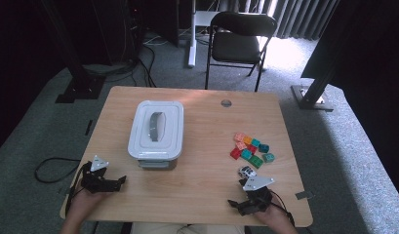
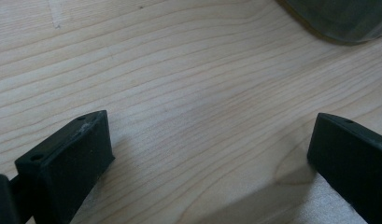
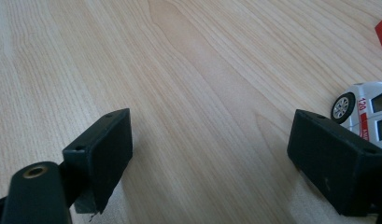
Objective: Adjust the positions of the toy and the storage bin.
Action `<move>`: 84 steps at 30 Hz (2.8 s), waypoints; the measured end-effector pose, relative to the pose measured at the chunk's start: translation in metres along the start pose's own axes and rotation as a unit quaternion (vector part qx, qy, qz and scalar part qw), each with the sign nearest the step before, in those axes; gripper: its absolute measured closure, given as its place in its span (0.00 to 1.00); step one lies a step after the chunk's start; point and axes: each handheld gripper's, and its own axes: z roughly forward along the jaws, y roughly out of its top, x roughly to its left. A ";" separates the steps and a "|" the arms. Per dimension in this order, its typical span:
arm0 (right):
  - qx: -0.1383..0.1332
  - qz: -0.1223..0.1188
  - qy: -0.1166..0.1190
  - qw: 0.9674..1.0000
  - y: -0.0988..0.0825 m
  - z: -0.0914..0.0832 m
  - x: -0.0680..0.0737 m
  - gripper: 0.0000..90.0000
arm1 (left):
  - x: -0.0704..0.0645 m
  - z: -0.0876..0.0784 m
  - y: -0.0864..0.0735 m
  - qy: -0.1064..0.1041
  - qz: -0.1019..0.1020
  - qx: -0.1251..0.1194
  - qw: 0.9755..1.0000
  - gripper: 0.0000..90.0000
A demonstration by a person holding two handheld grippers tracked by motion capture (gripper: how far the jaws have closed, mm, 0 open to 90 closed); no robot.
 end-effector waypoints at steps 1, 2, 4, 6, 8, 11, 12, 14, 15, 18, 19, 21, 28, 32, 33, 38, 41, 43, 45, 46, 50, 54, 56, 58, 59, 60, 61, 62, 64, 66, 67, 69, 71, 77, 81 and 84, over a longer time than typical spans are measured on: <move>0.000 0.001 -0.001 1.000 0.000 0.000 0.000 0.15 | 0.000 0.000 0.000 0.000 0.000 0.000 1.000 0.01; 0.000 0.001 -0.001 1.000 0.000 0.000 0.000 0.15 | 0.000 0.000 0.000 0.000 0.000 0.000 1.000 0.01; 0.000 0.001 0.000 1.000 0.000 0.000 0.000 0.15 | 0.000 -0.001 -0.001 -0.001 0.001 0.000 1.000 0.01; 0.000 0.002 0.000 1.000 0.000 0.000 0.000 0.15 | -0.001 -0.002 -0.002 -0.003 0.004 0.000 1.000 0.01; 0.000 0.003 -0.002 1.000 0.000 0.000 0.000 0.15 | -0.001 -0.003 -0.003 -0.005 0.007 0.001 1.000 0.01; 0.001 0.008 -0.009 1.000 0.001 0.001 0.002 0.14 | -0.001 -0.003 -0.003 -0.008 0.008 0.001 1.000 0.01; 0.001 0.008 -0.009 1.000 0.001 0.001 0.002 0.14 | -0.001 -0.003 -0.003 -0.007 0.008 0.002 1.000 0.01; 0.001 0.012 -0.013 1.000 0.002 0.002 0.004 0.14 | -0.001 -0.003 -0.003 -0.007 0.008 0.001 1.000 0.01; -0.001 0.023 -0.024 0.999 0.005 0.005 0.005 0.15 | 0.000 -0.003 -0.003 -0.006 0.008 0.002 1.000 0.01; -0.015 0.051 -0.027 0.998 0.015 0.013 0.008 0.15 | 0.001 -0.001 0.000 -0.004 0.001 0.004 1.000 0.01; -0.015 0.051 -0.027 0.998 0.015 0.013 0.008 0.15 | 0.003 -0.001 0.002 -0.006 -0.005 0.006 1.000 0.01; -0.034 0.057 -0.033 0.997 0.026 0.017 0.011 0.15 | 0.006 0.000 0.005 -0.006 -0.014 0.008 1.000 0.01; -0.096 0.078 -0.069 0.990 0.088 0.036 0.002 0.15 | 0.024 0.014 0.025 0.004 -0.020 -0.008 1.000 0.01; -0.094 0.107 -0.105 0.984 0.116 0.061 -0.010 0.15 | 0.030 0.029 0.038 0.013 -0.016 -0.007 1.000 0.01; -0.090 0.120 -0.106 0.983 0.121 0.069 -0.014 0.15 | 0.031 0.033 0.041 0.012 -0.014 -0.008 1.000 0.01; -0.073 0.158 -0.139 0.975 0.142 0.113 -0.041 0.14 | 0.043 0.054 0.066 0.005 -0.014 -0.017 1.000 0.01; -0.081 0.178 -0.141 0.971 0.148 0.124 -0.050 0.14 | 0.045 0.058 0.074 0.010 -0.010 -0.021 1.000 0.01; -0.086 0.196 -0.146 0.966 0.153 0.132 -0.058 0.14 | 0.047 0.062 0.082 0.005 -0.009 -0.032 0.999 0.01; -0.099 0.210 -0.165 0.959 0.161 0.141 -0.068 0.13 | 0.048 0.065 0.090 0.004 -0.008 -0.035 0.999 0.01; -0.099 0.210 -0.165 0.959 0.161 0.141 -0.068 0.13 | 0.048 0.067 0.095 0.001 -0.005 -0.037 0.999 0.01; -0.098 0.232 -0.158 0.955 0.171 0.154 -0.077 0.13 | 0.048 0.073 0.108 0.004 -0.001 -0.037 0.999 0.01; -0.089 0.224 -0.156 0.958 0.177 0.161 -0.075 0.13 | 0.047 0.077 0.117 0.002 0.005 -0.039 0.999 0.01; -0.090 0.216 -0.158 0.959 0.179 0.163 -0.073 0.13 | 0.045 0.078 0.121 0.005 0.007 -0.042 0.999 0.01; -0.093 0.212 -0.156 0.960 0.182 0.164 -0.072 0.13 | 0.043 0.079 0.124 -0.002 0.008 -0.047 0.999 0.01; -0.093 0.212 -0.156 0.960 0.182 0.164 -0.072 0.13 | 0.042 0.080 0.125 -0.002 0.010 -0.046 0.999 0.01; -0.093 0.212 -0.149 0.961 0.183 0.164 -0.072 0.13 | 0.041 0.080 0.126 -0.003 0.009 -0.047 0.999 0.01; -0.092 0.212 -0.145 0.962 0.183 0.164 -0.072 0.13 | 0.041 0.081 0.126 -0.005 0.008 -0.045 0.999 0.01; -0.090 0.208 -0.142 0.963 0.184 0.164 -0.071 0.13 | 0.040 0.081 0.126 -0.005 0.007 -0.046 0.999 0.01; -0.086 0.196 -0.132 0.968 0.186 0.165 -0.067 0.13 | 0.037 0.080 0.126 -0.002 0.007 -0.048 0.999 0.01; -0.083 0.190 -0.128 0.970 0.185 0.163 -0.066 0.14 | 0.035 0.080 0.125 -0.001 0.004 -0.048 0.999 0.01; -0.085 0.196 -0.117 0.970 0.184 0.162 -0.067 0.14 | 0.035 0.080 0.125 -0.001 0.004 -0.048 0.999 0.01; -0.083 0.205 -0.101 0.970 0.181 0.159 -0.069 0.14 | 0.032 0.080 0.126 -0.002 0.008 -0.045 0.999 0.01; -0.082 0.203 -0.101 0.971 0.180 0.158 -0.069 0.14 | 0.028 0.079 0.127 0.000 0.012 -0.042 0.999 0.01; -0.081 0.202 -0.089 0.972 0.165 0.140 -0.065 0.15 | 0.008 0.077 0.129 0.000 0.030 -0.039 0.999 0.01; -0.076 0.192 -0.085 0.975 0.153 0.126 -0.062 0.15 | -0.007 0.076 0.128 -0.010 0.040 -0.035 0.999 0.01; -0.077 0.201 -0.080 0.973 0.139 0.112 -0.057 0.15 | -0.020 0.072 0.126 -0.013 0.050 -0.032 0.998 0.01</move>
